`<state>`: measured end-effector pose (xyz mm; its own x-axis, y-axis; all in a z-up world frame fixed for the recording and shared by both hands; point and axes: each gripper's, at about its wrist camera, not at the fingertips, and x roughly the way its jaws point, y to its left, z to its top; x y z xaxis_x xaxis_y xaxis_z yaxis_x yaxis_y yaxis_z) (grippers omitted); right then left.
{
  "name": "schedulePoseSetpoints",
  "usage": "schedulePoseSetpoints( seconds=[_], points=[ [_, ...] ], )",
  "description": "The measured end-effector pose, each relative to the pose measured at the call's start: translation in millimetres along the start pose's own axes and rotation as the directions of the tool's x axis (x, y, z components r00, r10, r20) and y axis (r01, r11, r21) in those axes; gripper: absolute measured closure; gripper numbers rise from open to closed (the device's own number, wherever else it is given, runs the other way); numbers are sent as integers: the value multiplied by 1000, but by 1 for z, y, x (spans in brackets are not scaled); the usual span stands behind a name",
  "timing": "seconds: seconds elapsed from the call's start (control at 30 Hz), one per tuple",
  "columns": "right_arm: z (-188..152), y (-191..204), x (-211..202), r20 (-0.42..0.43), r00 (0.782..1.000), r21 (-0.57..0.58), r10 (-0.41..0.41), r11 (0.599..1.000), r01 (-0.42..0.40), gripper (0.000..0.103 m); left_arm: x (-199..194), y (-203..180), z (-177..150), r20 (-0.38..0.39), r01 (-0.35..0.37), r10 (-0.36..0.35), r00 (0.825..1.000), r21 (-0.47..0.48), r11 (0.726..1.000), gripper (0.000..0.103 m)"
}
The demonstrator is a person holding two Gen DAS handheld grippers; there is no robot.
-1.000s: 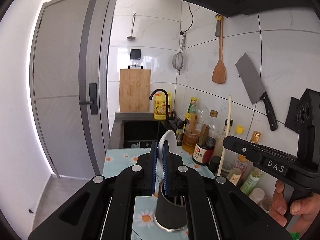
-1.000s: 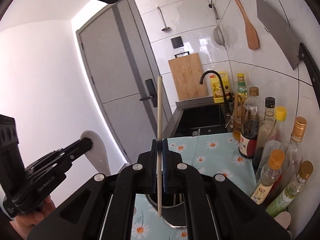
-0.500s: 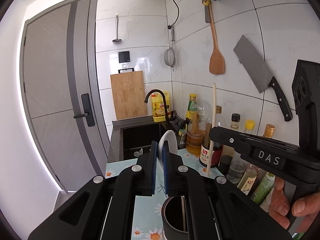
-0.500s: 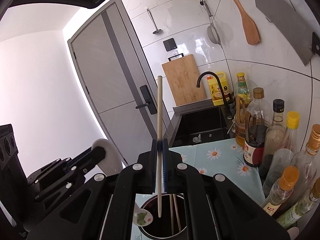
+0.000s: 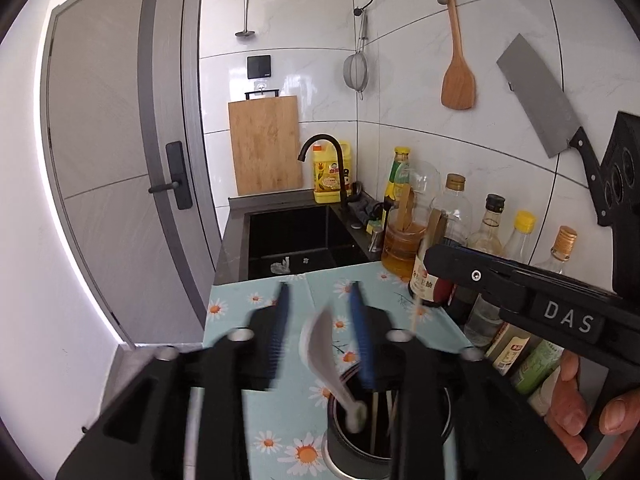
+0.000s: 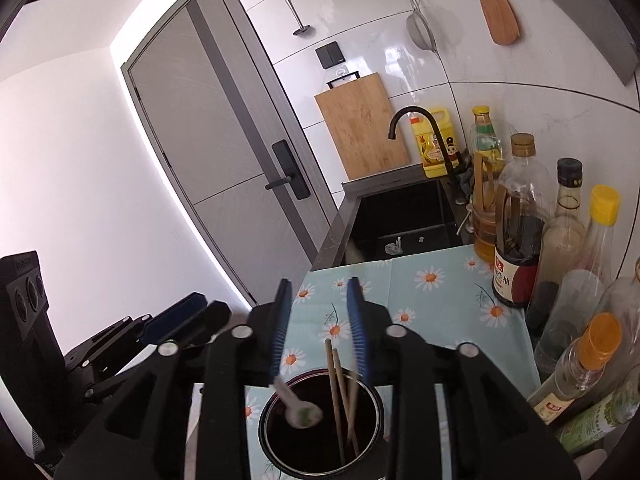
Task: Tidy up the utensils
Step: 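Open both tools to drop the spoon and chopstick into the holder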
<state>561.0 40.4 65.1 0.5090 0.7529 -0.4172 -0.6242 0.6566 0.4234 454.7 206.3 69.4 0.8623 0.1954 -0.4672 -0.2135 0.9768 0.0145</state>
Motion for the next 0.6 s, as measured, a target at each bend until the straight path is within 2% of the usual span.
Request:
schedulePoseSetpoints(
  seconds=[0.17, 0.5, 0.6],
  points=[
    [2, -3, -11, 16, 1000, 24, 0, 1000, -1, 71, -6, 8, 1, -5, 5, -5, 1000, -45, 999, 66],
    [0, 3, -33, 26, 1000, 43, 8, 999, -9, 71, -32, 11, 3, 12, 25, -25, 1000, -55, 998, 66],
    [-2, 6, -43, 29, 1000, 54, 6, 998, -8, 67, -44, 17, 3, 33, 39, -37, 999, -80, 996, 66]
  ],
)
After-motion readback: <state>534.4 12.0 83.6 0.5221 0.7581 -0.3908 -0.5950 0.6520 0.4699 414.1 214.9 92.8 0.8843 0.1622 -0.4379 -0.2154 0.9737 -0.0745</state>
